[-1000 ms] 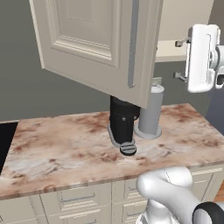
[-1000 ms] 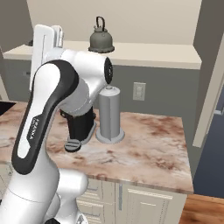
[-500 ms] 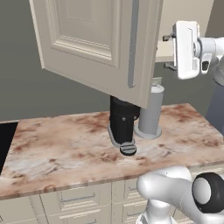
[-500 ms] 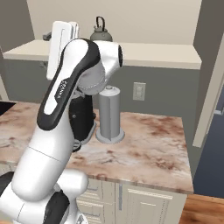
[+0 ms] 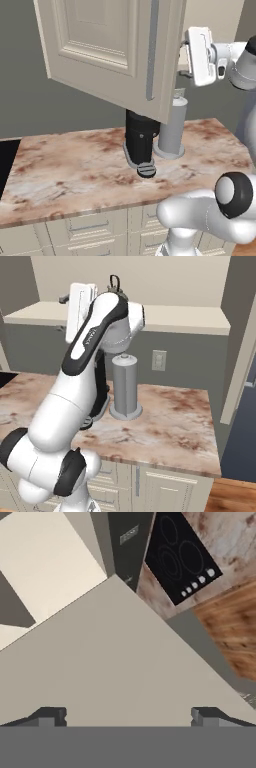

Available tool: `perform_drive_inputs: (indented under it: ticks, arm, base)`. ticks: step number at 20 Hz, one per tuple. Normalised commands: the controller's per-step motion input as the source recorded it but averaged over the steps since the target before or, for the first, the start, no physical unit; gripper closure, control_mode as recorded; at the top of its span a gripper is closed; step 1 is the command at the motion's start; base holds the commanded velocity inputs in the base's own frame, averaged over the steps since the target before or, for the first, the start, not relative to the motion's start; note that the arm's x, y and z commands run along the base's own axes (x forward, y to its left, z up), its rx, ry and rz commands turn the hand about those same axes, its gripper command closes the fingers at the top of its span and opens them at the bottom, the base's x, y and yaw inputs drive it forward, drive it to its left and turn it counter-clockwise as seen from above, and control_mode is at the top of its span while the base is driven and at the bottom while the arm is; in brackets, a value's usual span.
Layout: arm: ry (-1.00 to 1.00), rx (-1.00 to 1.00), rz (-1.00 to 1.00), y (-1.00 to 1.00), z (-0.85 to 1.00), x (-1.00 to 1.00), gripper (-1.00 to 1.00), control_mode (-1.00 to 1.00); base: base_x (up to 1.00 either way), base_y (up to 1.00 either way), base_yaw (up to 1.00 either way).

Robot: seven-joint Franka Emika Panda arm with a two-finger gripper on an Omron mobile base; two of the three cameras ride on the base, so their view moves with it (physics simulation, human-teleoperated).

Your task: Open the cabinet, pick the kettle from the cabinet, and place it in the sink.

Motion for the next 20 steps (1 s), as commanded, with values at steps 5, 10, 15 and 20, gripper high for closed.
perform_drive_inputs:
  ticks: [5,10,15,20]
  arm:
    - [0.0,0.0,0.1,0.07,0.01,0.15,-1.0,-1.0]
    - [0.0,-0.01,0.09,0.2,0.0,0.16,-1.0,-1.0]
    - [0.0,-0.02,0.08,0.48,-0.03,0.01,-1.0,-1.0]
    - [0.01,0.0,0.07,0.56,-0.16,0.08,-1.0,-1.0]
  base:
    - [0.0,0.0,0.0]
    - [0.0,0.0,0.0]
    - [0.0,0.0,0.0]
    - [0.0,0.0,0.0]
